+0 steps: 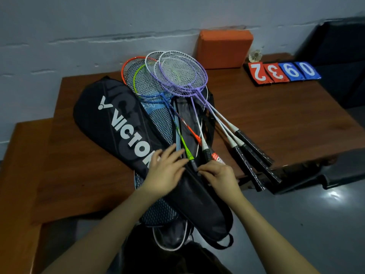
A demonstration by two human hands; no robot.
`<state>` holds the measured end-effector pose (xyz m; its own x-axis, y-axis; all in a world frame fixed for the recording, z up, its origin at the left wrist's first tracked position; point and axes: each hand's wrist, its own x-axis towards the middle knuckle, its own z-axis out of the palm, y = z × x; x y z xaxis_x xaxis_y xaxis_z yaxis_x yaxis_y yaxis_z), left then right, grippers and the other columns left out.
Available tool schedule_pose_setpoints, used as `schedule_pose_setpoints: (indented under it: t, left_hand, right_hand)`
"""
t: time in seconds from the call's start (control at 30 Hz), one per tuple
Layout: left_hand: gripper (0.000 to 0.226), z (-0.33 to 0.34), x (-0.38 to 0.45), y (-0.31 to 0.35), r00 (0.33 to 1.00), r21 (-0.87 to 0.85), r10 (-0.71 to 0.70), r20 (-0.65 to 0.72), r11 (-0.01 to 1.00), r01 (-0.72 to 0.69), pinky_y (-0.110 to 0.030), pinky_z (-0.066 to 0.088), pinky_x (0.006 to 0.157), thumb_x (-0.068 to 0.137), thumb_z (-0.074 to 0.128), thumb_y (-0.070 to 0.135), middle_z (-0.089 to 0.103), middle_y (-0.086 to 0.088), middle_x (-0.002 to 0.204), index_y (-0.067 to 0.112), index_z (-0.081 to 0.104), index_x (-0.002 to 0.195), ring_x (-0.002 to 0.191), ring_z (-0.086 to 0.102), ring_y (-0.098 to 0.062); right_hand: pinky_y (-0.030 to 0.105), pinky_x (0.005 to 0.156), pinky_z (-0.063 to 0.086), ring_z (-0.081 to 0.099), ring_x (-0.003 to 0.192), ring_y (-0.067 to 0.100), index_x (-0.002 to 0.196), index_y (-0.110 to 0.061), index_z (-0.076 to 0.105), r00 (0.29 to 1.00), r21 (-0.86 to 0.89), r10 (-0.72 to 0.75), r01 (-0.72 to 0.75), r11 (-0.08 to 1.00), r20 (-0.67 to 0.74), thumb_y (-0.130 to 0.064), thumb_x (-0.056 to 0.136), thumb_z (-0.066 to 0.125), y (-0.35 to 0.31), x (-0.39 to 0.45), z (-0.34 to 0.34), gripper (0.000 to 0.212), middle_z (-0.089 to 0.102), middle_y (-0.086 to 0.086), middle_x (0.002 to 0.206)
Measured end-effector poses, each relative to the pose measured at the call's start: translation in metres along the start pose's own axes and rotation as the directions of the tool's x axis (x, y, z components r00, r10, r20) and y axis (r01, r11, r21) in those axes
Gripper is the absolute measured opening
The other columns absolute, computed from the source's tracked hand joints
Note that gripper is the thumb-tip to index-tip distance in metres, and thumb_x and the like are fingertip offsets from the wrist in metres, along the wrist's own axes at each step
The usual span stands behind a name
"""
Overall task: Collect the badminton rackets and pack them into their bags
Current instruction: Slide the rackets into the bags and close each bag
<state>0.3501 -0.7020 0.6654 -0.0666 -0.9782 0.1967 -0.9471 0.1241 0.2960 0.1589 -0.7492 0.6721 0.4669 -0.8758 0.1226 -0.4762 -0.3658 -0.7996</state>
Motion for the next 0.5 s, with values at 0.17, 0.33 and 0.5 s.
schedule_pose_setpoints:
  t: [0.17, 0.33, 0.5]
  left_hand:
    - [0.036, 0.016, -0.011, 0.007, 0.988, -0.101, -0.147, 0.057, 0.983, 0.152, -0.033, 0.019, 0.094, 0.084, 0.041, 0.046, 0.059, 0.008, 0.121, 0.025, 0.064, 0.103, 0.127, 0.041, -0.02]
    - [0.033, 0.025, -0.005, -0.009, 0.989, -0.203, -0.145, 0.013, 0.968, 0.145, -0.034, 0.028, 0.095, 0.081, 0.044, 0.05, 0.062, 0.009, 0.104, 0.024, 0.064, 0.086, 0.122, 0.046, -0.019]
    - [0.012, 0.019, 0.018, -0.017, 0.954, -0.264, -0.291, -0.069, 0.928, 0.264, -0.042, 0.03, 0.1, 0.079, 0.069, 0.03, 0.067, 0.004, 0.103, 0.021, 0.071, 0.087, 0.122, 0.048, -0.022]
  right_hand:
    - [0.018, 0.073, 0.047, 0.061, 0.075, 0.007, 0.082, -0.011, 0.075, 0.997, -0.071, -0.054, 0.058, 0.996, 0.046, -0.011, 0.076, 0.067, 0.006, 0.0, 0.003, 0.01, 0.07, -0.003, 0.079]
    - [0.026, 0.073, 0.05, 0.062, 0.076, 0.007, 0.082, -0.012, 0.075, 0.998, -0.087, -0.021, 0.026, 0.996, 0.065, -0.01, 0.077, 0.069, 0.015, -0.009, 0.0, 0.008, 0.069, -0.004, 0.079]
    - [0.04, 0.073, 0.054, 0.064, 0.076, 0.012, 0.08, -0.014, 0.073, 0.98, 0.065, 0.197, -0.194, 0.979, -0.031, -0.003, 0.079, 0.07, 0.031, -0.029, -0.02, 0.012, 0.067, -0.007, 0.078]
